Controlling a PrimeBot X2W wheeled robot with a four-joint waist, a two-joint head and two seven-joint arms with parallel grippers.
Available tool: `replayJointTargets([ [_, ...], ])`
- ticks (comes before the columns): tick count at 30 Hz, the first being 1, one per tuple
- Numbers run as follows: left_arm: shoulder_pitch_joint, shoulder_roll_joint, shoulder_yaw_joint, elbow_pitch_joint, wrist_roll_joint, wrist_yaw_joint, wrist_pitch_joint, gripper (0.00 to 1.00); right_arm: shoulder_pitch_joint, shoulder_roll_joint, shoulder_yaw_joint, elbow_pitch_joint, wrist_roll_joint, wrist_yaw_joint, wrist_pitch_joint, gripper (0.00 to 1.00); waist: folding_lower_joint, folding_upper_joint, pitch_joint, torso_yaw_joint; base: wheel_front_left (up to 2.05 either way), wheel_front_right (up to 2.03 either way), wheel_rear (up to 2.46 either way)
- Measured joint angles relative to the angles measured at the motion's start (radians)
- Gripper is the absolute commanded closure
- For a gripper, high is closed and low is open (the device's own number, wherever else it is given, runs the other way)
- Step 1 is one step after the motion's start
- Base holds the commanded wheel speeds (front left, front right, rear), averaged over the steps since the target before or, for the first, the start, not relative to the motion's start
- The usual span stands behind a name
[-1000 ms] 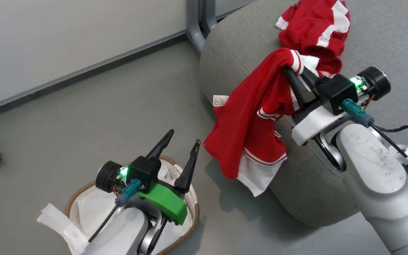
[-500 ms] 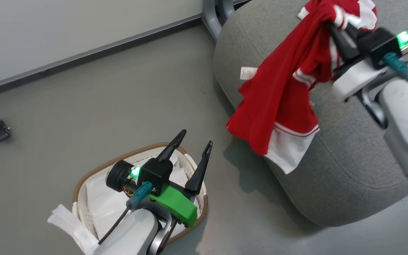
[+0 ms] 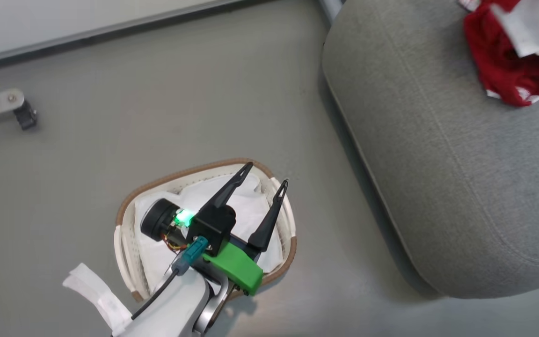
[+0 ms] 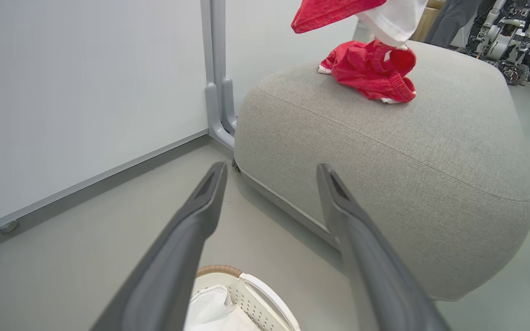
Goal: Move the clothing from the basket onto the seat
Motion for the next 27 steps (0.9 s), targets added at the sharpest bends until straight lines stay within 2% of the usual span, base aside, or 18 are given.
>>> replayJointTargets([
  [4, -0.019, 0.023, -0.002, -0.018, 0.019, 0.003, 0.016, 0.00, -0.008, -0.060, -0.031, 0.082, -0.006, 0.000, 0.010, 1.00, 0.0000, 0.0000, 0.054, 0.023, 0.00, 0.00, 0.00],
  [7, -0.037, 0.030, -0.003, -0.036, 0.027, 0.005, 0.026, 0.00, 0.029, -0.056, -0.076, 0.156, 0.013, 0.000, -0.008, 1.00, 0.0000, 0.0000, 0.097, 0.037, 0.00, 0.00, 0.00],
  [9, -0.044, 0.034, -0.006, -0.044, 0.031, 0.006, 0.032, 0.00, 0.087, -0.032, -0.105, 0.218, 0.016, 0.000, -0.031, 1.00, 0.0000, 0.0000, 0.124, 0.045, 0.00, 0.00, 0.00],
  [14, -0.058, 0.048, -0.012, -0.068, 0.040, 0.014, 0.044, 0.00, 0.246, 0.079, -0.192, 0.382, 0.015, 0.000, -0.111, 1.00, 0.0000, 0.0000, 0.191, 0.060, 0.00, 0.00, 0.00],
  [21, -0.059, 0.071, -0.013, -0.080, 0.043, 0.024, 0.062, 0.00, 0.364, 0.195, -0.287, 0.500, -0.044, 0.000, -0.154, 1.00, 0.0000, 0.0000, 0.230, 0.045, 0.00, 0.00, 0.00],
  [22, -0.059, 0.073, -0.012, -0.082, 0.043, 0.025, 0.065, 0.00, 0.369, 0.203, -0.305, 0.500, -0.050, 0.000, -0.156, 0.96, 0.0000, 0.0000, 0.230, 0.040, 0.00, 0.00, 0.00],
  [23, -0.059, 0.076, -0.010, -0.084, 0.043, 0.028, 0.065, 0.00, 0.371, 0.214, -0.323, 0.499, -0.063, 0.000, -0.158, 0.82, 0.0000, 0.0000, 0.230, 0.034, 0.00, 0.00, 0.00],
  [24, -0.059, 0.078, -0.009, -0.086, 0.043, 0.031, 0.067, 0.00, 0.374, 0.226, -0.338, 0.495, -0.079, 0.000, -0.161, 0.61, 0.0000, 0.0000, 0.229, 0.028, 0.00, 0.00, 0.00],
  [25, -0.059, 0.081, -0.009, -0.089, 0.042, 0.032, 0.070, 0.00, 0.378, 0.239, -0.351, 0.490, -0.096, 0.000, -0.161, 0.33, 0.0000, 0.0000, 0.228, 0.023, 0.00, 0.00, 0.00],
  [26, -0.059, 0.082, -0.009, -0.090, 0.041, 0.032, 0.070, 0.00, 0.383, 0.251, -0.360, 0.482, -0.110, 0.000, -0.162, 0.00, 0.0000, 0.0000, 0.227, 0.018, 0.00, 0.00, 0.00],
  [27, -0.059, 0.083, -0.009, -0.092, 0.039, 0.032, 0.071, 0.00, 0.390, 0.264, -0.372, 0.466, -0.119, 0.000, -0.162, 0.00, 0.0000, 0.0000, 0.225, 0.014, 0.00, 0.00, 0.00],
])
